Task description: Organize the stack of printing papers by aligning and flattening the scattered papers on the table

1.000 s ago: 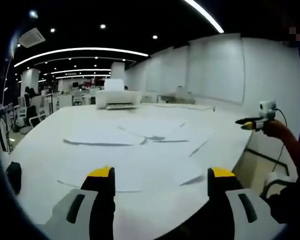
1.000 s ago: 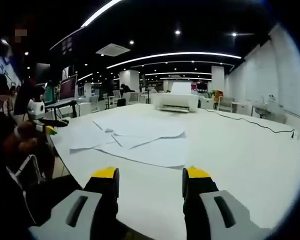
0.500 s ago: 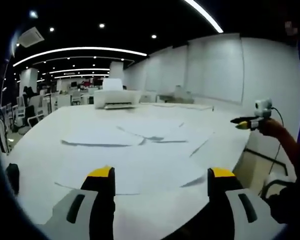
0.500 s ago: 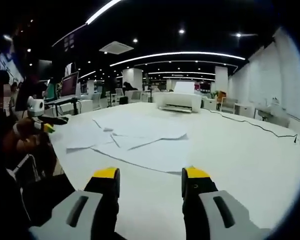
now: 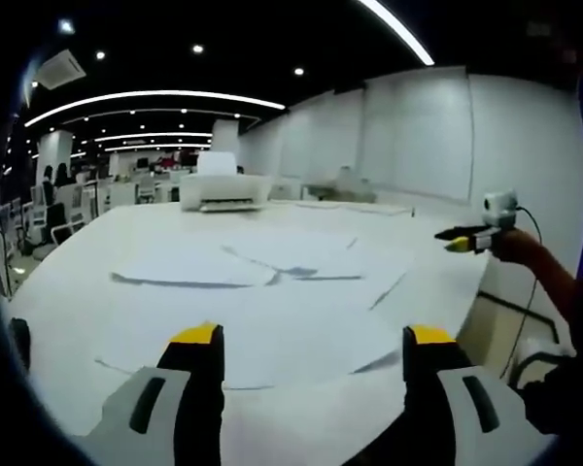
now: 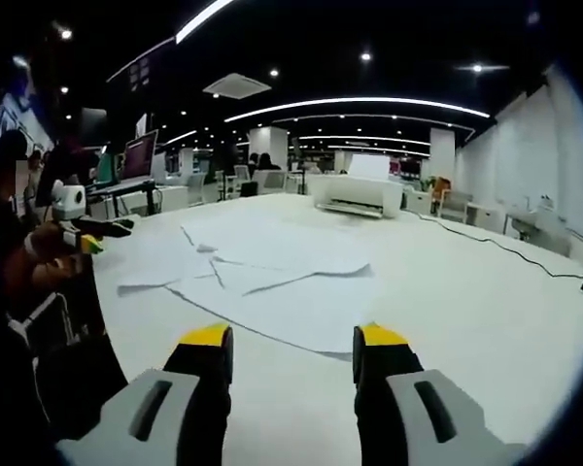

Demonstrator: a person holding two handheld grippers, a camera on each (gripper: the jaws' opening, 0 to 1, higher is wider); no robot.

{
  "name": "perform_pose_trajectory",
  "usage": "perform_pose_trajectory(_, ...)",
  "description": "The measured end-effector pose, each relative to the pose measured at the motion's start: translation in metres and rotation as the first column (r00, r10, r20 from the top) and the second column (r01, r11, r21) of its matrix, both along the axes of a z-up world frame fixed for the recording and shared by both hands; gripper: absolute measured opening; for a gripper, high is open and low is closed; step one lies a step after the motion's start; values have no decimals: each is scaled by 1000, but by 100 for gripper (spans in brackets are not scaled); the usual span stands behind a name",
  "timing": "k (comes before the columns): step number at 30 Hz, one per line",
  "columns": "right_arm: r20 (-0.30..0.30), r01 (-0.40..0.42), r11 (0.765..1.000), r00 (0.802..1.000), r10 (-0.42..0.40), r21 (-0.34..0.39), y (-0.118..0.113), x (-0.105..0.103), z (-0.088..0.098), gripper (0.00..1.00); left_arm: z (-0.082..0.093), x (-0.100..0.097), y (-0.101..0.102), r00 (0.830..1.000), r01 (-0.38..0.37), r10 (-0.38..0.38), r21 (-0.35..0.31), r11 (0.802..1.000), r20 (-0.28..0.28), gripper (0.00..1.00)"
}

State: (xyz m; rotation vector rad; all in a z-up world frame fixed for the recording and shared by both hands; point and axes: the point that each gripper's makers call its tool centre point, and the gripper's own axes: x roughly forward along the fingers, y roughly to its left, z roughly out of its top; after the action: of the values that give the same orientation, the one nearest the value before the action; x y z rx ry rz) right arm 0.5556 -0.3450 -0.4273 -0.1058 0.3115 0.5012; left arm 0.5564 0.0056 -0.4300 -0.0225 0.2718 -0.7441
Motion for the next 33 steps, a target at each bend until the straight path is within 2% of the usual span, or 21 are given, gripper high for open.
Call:
perform_pose_trajectory(12, -6, -3, 999, 1000, 3, 52, 4, 27, -2, 45, 3, 12, -8, 1000, 11, -11, -4, 1000, 9, 77)
perform_pose_trajectory(21, -17, -10, 999, 1000, 11, 51, 13, 52, -8, 44, -1, 19, -11, 1000, 10, -10, -16, 1000, 12, 77)
perform_pose_trajectory(27, -26, -1, 999, 1000, 2, 52, 13, 73, -10, 44, 0, 24, -12, 1000, 12, -11, -36, 999, 16, 77)
perform_pose_trajectory(29, -43, 4, 998, 999, -2, 62, 14, 84, -14, 44, 2, 27, -14, 1000, 20, -19, -55, 998, 21, 77)
perform_pose_trajectory(33, -64, 4, 998, 998, 0, 67, 18, 96, -22, 44, 1, 30, -14, 1000, 19, -18, -52, 998, 17, 77)
